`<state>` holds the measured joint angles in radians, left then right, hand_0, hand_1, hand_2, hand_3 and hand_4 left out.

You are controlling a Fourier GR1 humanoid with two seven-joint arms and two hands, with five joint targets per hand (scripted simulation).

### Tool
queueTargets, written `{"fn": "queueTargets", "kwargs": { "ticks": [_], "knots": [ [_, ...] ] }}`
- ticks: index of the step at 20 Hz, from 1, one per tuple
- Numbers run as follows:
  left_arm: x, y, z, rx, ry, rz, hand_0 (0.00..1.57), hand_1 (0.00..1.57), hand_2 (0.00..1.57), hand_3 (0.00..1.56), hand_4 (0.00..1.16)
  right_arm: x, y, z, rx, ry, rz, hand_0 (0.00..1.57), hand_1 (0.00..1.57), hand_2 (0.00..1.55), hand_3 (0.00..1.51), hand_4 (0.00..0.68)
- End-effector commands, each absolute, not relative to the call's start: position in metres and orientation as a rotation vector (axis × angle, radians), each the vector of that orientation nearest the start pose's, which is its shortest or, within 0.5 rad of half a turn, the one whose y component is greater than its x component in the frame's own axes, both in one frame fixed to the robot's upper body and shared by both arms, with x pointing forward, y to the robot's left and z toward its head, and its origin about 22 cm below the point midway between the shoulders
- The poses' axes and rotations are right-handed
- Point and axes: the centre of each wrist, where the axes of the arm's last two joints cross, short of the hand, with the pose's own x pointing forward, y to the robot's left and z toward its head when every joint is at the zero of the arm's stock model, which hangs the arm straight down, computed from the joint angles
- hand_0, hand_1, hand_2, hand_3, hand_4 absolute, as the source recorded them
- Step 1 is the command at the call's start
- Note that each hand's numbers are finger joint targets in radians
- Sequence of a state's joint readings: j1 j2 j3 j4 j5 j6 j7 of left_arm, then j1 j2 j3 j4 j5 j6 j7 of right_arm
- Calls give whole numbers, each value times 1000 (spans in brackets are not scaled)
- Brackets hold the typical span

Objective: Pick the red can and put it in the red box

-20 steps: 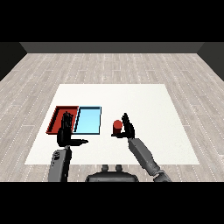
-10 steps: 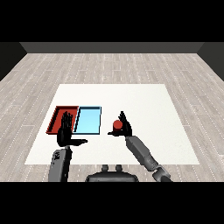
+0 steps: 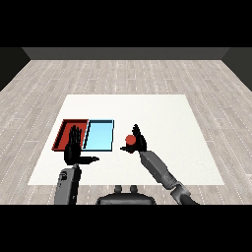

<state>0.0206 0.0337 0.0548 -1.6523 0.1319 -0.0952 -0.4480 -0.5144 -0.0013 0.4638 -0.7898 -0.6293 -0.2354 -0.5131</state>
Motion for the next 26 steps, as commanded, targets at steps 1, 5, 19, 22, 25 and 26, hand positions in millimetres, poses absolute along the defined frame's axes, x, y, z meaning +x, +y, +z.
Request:
{"fn": "queueTargets", "kwargs": {
  "ticks": [1, 5, 19, 22, 25, 26],
  "knots": [
    [240, 244, 11, -112, -2090, 69, 0, 0, 0, 0, 0, 309, -105, -63, 310, -1566, -60, 0, 0, 0, 0, 0],
    [243, 272, -7, -104, -2090, 80, 0, 0, 0, 0, 0, 317, -96, -63, 285, -1544, -62, 0, 0, 0, 0, 0],
    [252, 256, 15, -116, -2075, 72, 0, 0, 0, 0, 0, 319, -83, -68, 50, -1505, 60, 1528, 1528, 1472, 1420, 551],
    [238, 258, 20, -99, -2079, 87, 0, 0, 0, 0, 0, 314, -80, -69, 56, -1508, 96, 1531, 1531, 1468, 1413, 546],
    [249, 249, 28, -103, -2087, 82, 0, 0, 0, 0, 0, 323, -85, -57, 34, -1535, 63, 1550, 1550, 1473, 1409, 552],
    [239, 260, 33, -113, -2082, 89, 0, 0, 0, 0, 0, 312, -73, -64, 41, -1536, 75, 1548, 1548, 1475, 1411, 558]
  ]
}}
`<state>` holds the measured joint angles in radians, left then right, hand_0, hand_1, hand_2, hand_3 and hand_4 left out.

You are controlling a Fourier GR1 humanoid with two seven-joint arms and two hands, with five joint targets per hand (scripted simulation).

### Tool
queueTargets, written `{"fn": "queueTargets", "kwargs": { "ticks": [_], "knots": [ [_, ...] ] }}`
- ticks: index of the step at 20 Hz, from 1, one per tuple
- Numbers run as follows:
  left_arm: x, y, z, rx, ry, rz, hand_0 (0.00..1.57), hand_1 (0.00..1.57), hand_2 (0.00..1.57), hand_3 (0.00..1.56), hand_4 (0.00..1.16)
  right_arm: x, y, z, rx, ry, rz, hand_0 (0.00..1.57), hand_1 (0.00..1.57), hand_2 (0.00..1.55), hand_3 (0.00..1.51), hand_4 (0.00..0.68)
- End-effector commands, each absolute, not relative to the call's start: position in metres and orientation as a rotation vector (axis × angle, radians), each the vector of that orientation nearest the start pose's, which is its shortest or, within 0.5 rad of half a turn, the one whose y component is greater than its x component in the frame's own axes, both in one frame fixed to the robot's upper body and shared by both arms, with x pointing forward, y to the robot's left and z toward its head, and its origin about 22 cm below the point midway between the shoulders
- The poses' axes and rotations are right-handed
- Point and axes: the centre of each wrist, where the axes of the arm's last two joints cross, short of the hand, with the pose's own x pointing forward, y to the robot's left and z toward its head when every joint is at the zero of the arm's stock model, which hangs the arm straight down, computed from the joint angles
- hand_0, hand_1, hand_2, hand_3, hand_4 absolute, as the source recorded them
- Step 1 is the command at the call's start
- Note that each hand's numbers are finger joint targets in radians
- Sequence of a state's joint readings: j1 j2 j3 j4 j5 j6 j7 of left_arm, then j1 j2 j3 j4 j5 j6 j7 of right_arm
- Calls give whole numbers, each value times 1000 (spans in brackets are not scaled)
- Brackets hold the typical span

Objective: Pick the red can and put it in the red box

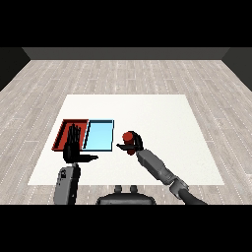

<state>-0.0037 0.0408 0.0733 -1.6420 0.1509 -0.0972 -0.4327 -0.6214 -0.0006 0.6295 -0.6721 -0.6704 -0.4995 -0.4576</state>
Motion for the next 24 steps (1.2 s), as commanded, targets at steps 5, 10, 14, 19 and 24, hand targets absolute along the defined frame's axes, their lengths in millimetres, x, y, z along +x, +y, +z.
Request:
{"fn": "queueTargets", "kwargs": {
  "ticks": [5, 10, 14, 19, 24],
  "knots": [
    [234, 249, 12, -113, -2093, 88, 0, 0, 0, 0, 0, 332, -81, -43, 31, -1610, 51, 1529, 1529, 1470, 1395, 580],
    [232, 241, 5, -110, -2097, 55, 0, 0, 0, 0, 0, 331, -77, 1, 52, -1731, 17, 1547, 1547, 1458, 1383, 581],
    [236, 237, 35, -103, -2073, 21, 0, 0, 0, 0, 0, 312, -81, 15, 45, -1792, 36, 1515, 1515, 1460, 1383, 608],
    [242, 227, 22, -141, -2077, -9, 0, 0, 0, 0, 0, 311, -101, 39, 89, -1872, -15, 1538, 1538, 1469, 1398, 623],
    [258, 193, 53, -195, -2031, -102, 0, 0, 0, 0, 0, 276, -125, 59, 104, -1956, 15, 1465, 1465, 1420, 1391, 633]
  ]
}}
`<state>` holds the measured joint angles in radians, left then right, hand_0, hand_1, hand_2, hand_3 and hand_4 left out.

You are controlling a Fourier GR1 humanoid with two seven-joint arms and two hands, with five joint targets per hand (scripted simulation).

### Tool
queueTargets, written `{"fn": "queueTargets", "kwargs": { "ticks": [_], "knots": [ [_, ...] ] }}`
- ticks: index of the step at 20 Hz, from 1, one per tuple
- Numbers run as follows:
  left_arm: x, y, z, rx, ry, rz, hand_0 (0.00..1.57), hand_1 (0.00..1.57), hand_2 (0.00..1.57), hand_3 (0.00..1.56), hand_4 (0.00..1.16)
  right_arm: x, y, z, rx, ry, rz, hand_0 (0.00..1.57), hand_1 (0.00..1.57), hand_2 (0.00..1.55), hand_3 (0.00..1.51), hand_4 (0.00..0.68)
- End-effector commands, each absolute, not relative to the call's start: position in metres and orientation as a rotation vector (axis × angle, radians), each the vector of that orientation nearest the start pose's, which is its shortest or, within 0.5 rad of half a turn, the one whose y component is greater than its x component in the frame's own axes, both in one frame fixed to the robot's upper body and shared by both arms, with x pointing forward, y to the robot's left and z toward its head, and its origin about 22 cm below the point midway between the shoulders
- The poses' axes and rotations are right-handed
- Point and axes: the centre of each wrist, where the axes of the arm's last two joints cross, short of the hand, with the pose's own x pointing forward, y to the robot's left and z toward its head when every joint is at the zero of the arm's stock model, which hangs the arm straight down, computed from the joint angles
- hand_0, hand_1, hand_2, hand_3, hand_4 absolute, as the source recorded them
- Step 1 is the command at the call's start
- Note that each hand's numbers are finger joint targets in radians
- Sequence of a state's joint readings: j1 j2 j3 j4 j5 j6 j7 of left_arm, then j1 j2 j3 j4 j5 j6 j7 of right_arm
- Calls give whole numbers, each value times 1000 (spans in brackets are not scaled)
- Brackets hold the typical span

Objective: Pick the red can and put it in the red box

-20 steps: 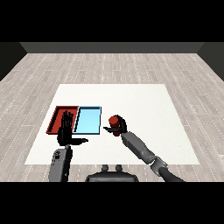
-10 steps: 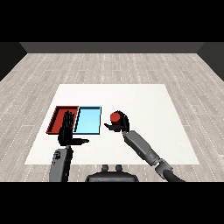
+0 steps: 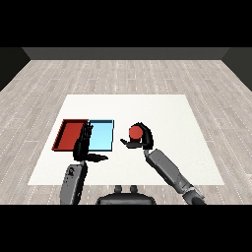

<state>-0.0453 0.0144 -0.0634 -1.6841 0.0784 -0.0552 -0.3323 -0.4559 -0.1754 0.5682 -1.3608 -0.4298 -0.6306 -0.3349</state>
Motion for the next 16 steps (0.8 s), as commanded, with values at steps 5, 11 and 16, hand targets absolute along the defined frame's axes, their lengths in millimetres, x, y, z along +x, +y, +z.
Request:
{"fn": "queueTargets", "kwargs": {
  "ticks": [5, 11, 16],
  "knots": [
    [246, 175, 53, -220, -1992, -113, 0, 0, 0, 0, 0, 305, -109, 66, 102, -1989, -13, 1449, 1449, 1407, 1384, 636],
    [256, 151, 48, -214, -1963, -176, 0, 0, 0, 0, 0, 298, -120, 63, 120, -2025, -39, 1442, 1442, 1415, 1383, 634],
    [267, 129, 53, -218, -1912, -182, 0, 0, 0, 0, 0, 316, -119, 74, 156, -2057, -20, 1436, 1436, 1427, 1397, 632]
  ]
}}
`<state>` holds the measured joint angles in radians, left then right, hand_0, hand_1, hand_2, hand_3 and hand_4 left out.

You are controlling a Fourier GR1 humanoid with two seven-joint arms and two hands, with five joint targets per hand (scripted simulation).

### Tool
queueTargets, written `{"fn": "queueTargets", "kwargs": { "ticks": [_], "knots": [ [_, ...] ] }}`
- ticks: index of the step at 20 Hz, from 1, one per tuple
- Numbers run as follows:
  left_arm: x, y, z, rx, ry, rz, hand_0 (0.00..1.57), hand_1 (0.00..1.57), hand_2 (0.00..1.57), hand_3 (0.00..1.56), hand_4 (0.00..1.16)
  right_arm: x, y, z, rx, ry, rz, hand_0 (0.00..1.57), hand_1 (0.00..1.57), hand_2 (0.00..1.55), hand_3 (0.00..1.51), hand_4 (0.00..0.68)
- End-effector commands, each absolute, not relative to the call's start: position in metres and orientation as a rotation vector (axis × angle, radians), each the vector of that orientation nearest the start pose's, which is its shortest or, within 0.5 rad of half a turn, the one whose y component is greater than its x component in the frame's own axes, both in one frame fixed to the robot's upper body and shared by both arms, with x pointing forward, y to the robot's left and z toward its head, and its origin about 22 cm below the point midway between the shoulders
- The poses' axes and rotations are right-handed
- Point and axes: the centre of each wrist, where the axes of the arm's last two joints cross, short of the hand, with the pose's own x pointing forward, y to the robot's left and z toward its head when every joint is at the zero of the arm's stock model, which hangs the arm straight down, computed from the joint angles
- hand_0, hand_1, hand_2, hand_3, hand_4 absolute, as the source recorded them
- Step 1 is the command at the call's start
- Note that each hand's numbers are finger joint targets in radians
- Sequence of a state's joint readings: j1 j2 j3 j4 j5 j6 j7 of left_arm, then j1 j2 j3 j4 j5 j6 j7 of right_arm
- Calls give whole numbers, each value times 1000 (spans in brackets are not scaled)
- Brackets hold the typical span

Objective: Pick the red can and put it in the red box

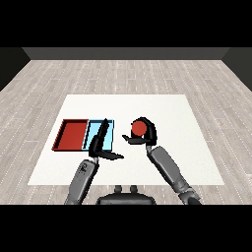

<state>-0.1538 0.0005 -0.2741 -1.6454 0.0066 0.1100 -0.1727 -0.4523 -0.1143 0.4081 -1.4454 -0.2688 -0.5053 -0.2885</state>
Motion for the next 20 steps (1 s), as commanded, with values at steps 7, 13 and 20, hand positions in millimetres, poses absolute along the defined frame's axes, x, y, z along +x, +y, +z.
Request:
{"fn": "queueTargets", "kwargs": {
  "ticks": [7, 13, 20],
  "knots": [
    [274, 131, 23, -239, -1863, -184, 0, 0, 0, 0, 0, 289, -99, 88, 170, -2113, 0, 1444, 1444, 1439, 1396, 630],
    [280, 116, 21, -256, -1820, -187, 0, 0, 0, 0, 0, 304, -99, 86, 206, -2087, 11, 1467, 1467, 1443, 1392, 658],
    [260, 105, 3, -268, -1800, -154, 0, 0, 0, 0, 0, 283, -99, 95, 211, -2109, 17, 1463, 1463, 1433, 1387, 663]
  ]
}}
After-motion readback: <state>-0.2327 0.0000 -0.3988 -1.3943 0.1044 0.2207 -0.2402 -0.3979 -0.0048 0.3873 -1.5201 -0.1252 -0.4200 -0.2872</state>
